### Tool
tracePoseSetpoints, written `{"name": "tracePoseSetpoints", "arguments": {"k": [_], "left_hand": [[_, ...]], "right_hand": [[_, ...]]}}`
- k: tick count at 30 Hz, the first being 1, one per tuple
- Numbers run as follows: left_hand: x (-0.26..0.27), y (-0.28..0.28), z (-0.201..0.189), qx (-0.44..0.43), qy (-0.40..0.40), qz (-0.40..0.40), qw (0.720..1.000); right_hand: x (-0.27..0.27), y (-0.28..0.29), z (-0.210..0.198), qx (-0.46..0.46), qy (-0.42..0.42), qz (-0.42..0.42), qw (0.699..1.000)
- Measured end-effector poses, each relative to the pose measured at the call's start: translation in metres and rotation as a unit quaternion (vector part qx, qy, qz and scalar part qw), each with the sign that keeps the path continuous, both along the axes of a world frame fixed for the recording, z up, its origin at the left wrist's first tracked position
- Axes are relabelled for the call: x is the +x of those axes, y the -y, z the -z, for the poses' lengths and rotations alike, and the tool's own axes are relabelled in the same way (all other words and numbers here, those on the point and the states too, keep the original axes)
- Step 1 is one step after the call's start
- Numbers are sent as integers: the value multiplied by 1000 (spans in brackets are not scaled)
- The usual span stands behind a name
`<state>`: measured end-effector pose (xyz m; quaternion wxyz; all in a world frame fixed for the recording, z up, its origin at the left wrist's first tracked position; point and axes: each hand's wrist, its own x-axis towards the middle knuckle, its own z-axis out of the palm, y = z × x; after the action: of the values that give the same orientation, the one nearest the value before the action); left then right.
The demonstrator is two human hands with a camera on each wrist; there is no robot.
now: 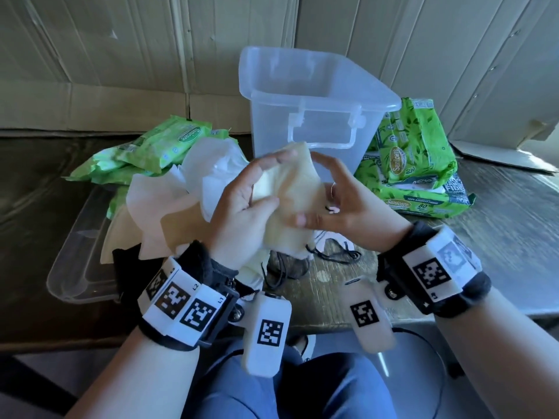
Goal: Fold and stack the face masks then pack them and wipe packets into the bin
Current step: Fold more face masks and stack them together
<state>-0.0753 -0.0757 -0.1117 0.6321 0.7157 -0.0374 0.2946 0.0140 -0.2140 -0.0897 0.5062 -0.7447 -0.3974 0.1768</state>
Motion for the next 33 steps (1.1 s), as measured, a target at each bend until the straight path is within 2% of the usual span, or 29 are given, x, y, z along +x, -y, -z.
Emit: {"name": "tracePoseSetpoints", "arguments": {"k": [2, 3, 5, 8, 12, 16, 18, 21, 24, 28, 33], "left_hand": [[-2, -7, 0, -31, -24, -25, 999], [-3, -12, 0, -44, -29, -44, 998], [-4, -23, -2, -58, -27, -89, 994], [-10, -33, -5, -67, -12, -115, 991], [-19, -49, -7, -61, -13, -157, 986], [-33, -69, -10, -42, -32, -201, 978], [-39, -78, -12, -42, -36, -217, 974], [-45, -88, -12, -42, -52, -230, 971], [-50, -95, -11, -45, -58, -247, 966], [-57, -104, -9, -53, -50, -274, 959], [-63, -113, -7, -59, -51, -290, 954]], "right_hand": [[3, 3, -3, -15, -37, -30, 999], [5, 4, -4, -26, -22, -28, 999], [12, 4, -5, -14, 28, 12, 999], [16, 0, -5, 38, 34, 63, 997], [10, -10, -10, -3, 28, -1, 1000], [16, -26, -18, -12, 6, 11, 1000], [22, -39, -17, -60, 41, 20, 997], [28, -61, -12, -177, 153, 15, 972], [24, -82, -11, -270, 229, -38, 934], [13, -106, -3, -328, 256, -81, 906], [16, -123, -2, -372, 274, -73, 884]]}}
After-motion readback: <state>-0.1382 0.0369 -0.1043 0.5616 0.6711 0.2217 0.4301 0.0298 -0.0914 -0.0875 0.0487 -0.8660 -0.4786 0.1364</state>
